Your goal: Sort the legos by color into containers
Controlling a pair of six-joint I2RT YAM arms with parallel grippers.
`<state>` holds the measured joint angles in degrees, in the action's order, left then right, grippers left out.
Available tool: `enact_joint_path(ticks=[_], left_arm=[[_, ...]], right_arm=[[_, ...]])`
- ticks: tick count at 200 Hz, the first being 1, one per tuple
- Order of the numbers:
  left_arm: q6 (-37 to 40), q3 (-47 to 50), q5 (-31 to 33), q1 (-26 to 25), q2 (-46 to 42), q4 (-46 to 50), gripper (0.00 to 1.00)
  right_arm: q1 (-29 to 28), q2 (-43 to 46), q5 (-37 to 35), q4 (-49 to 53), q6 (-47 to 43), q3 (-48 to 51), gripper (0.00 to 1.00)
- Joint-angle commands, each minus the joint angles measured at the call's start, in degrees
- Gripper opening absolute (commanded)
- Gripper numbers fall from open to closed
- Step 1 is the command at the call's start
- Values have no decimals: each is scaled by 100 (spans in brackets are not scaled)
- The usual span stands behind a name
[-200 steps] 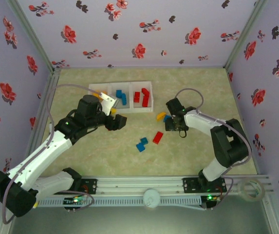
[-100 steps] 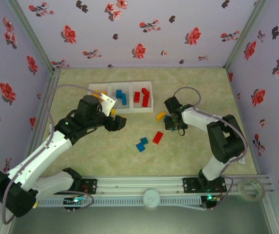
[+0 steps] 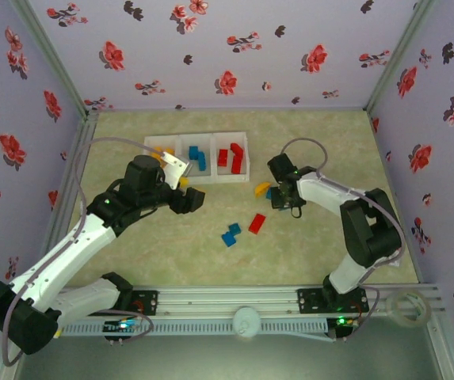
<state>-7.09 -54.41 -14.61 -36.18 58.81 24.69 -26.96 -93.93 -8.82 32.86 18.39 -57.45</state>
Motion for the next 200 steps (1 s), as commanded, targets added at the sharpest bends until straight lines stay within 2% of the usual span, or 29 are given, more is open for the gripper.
enact_joint_path(ticks=[1, 23, 67, 118, 159, 200], left_arm=[[49, 79, -15, -38, -146, -7, 71], [-24, 113, 192, -38, -147, -69, 67], [-81, 159, 204, -40, -192, -89, 67], [-141, 167, 349, -38, -270, 9, 67], [-192, 280, 500, -42, -288, -30, 67], [-190, 263, 585, -40, -299, 6, 67]], right_arm=[[-71, 416, 102, 229, -51, -351, 39], [-149, 512, 212, 193, -48, -683, 39], [-386, 75, 619, -288, 50, -1709, 38], [-764, -1172, 1026, -726, 100, -3288, 38], [-855, -2123, 1989, -1464, 360, -4188, 39], [-1045, -3035, 2237, -1280, 461, -5303, 40]])
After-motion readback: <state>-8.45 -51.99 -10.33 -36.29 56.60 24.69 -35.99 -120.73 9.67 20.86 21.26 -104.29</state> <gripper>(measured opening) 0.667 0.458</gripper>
